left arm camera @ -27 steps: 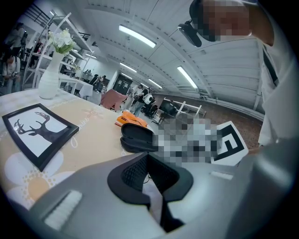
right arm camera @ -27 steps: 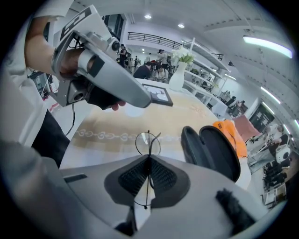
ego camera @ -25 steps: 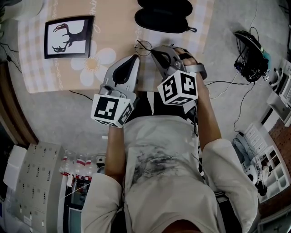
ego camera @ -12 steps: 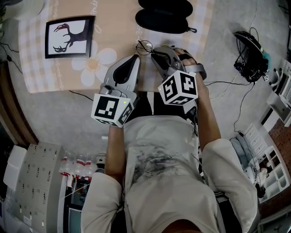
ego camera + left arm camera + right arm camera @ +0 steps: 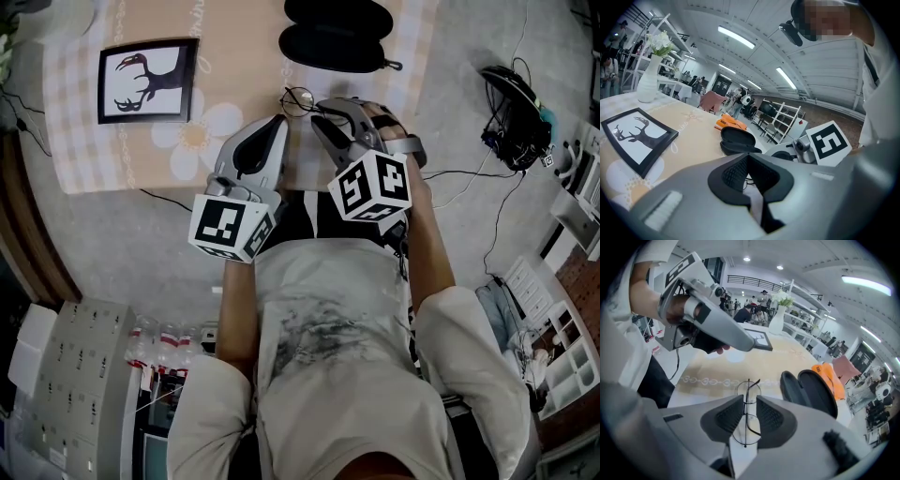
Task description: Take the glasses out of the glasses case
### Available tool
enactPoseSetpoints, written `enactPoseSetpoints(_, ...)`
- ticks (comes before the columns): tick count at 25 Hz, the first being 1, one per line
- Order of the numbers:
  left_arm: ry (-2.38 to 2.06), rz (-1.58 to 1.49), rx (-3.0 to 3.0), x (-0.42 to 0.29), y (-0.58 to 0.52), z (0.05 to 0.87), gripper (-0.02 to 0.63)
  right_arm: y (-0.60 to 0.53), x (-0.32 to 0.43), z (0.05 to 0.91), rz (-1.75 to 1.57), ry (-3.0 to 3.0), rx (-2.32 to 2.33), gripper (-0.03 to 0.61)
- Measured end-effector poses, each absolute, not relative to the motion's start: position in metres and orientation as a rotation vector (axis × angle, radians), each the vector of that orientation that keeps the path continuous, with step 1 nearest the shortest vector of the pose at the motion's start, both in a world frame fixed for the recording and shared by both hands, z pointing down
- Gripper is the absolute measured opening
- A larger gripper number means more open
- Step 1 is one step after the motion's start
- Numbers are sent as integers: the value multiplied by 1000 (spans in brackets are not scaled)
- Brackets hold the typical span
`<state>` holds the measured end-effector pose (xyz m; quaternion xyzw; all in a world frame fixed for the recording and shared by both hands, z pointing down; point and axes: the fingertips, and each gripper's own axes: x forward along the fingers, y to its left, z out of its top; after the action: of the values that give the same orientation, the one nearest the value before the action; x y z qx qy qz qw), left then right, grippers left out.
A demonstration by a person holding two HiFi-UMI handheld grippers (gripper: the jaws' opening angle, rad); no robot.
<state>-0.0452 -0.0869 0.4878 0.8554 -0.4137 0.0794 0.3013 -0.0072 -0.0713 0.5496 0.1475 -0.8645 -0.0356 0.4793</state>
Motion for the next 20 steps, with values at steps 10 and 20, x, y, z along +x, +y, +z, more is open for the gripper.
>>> enactPoseSetpoints(10,-1107,192,2359,-52,-97,449,8,-92,4,479,-144,-2175,578,18)
enactPoseSetpoints(20,-1080,144,2535,-51,-105,385,7,-101,28,394,-55,-2331,907,16)
